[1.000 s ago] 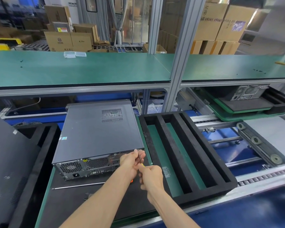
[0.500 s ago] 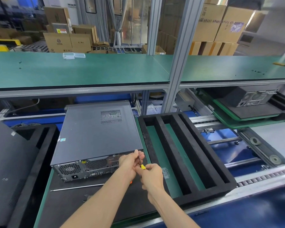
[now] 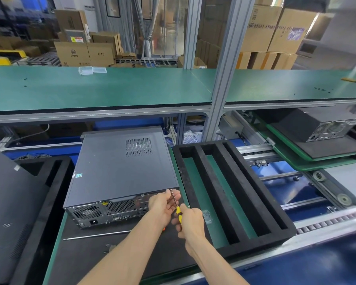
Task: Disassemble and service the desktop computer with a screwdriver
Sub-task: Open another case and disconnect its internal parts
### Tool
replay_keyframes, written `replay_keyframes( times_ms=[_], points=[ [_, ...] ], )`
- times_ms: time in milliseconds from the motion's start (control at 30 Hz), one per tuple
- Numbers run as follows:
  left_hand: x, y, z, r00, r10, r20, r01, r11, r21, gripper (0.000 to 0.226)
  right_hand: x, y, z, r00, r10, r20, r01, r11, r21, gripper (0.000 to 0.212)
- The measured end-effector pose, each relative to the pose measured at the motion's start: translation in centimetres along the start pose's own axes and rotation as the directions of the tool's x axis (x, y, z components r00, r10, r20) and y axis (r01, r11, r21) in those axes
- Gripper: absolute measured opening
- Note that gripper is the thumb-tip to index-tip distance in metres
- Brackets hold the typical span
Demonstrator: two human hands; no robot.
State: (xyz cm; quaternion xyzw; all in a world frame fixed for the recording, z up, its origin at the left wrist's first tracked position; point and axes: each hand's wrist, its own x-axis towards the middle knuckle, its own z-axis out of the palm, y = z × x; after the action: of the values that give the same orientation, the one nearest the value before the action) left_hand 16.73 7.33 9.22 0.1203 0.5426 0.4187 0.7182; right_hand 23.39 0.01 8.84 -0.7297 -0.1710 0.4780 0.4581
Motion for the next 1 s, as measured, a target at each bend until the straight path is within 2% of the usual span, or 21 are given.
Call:
replay_keyframes(
  times_ms=[233,333,500,633,733,867,1000],
  points=[
    [0.3,-0.3,0.1,0.999,0.017,-0.031,-0.016,0.999,0.037,0.012,0.0,0.4,-0.3,0.997,-0.062,0.049,0.066,0.995,-0.070,0.028],
    [0.3,-0.4,0.1,1.000,-0.006,-0.008,0.006,1.000,-0.017,0.011,-0.1,0.1,-0.4,0.997,-0.040,0.066,0.042,0.999,-0.033,0.023],
    [0.1,-0.8,0.2,1.000,-0.004,0.014,0.005,0.998,-0.068,0.013,0.0,0.2,-1.3,1.000,0.018,0.007,-0.017,1.000,-0.026,0.016],
    [0.1,-1.0,0.3,0.999,-0.009,-0.037,0.005,0.994,-0.108,0.014,-0.2,-0.3,-1.9,0.999,0.008,-0.042,-0.007,1.000,0.005,0.015],
    [-0.1,-0.9,0.1,0.999,-0.002,-0.037,-0.003,0.991,-0.134,0.021,-0.4,-0.9,-2.1,1.000,-0.011,-0.027,0.011,1.000,0.011,0.014],
    [-0.7,-0.4,-1.1,0.999,0.046,0.019,-0.040,0.966,-0.257,0.017,-1.0,-1.5,-1.5,1.000,-0.024,0.018,0.024,1.000,0.010,0.015],
    [-0.6,0.5,-3.8,0.993,0.069,0.092,-0.031,0.930,-0.365,0.041,-1.4,-1.8,-0.4,0.997,-0.042,0.065,0.042,0.999,-0.004,0.013]
  ],
)
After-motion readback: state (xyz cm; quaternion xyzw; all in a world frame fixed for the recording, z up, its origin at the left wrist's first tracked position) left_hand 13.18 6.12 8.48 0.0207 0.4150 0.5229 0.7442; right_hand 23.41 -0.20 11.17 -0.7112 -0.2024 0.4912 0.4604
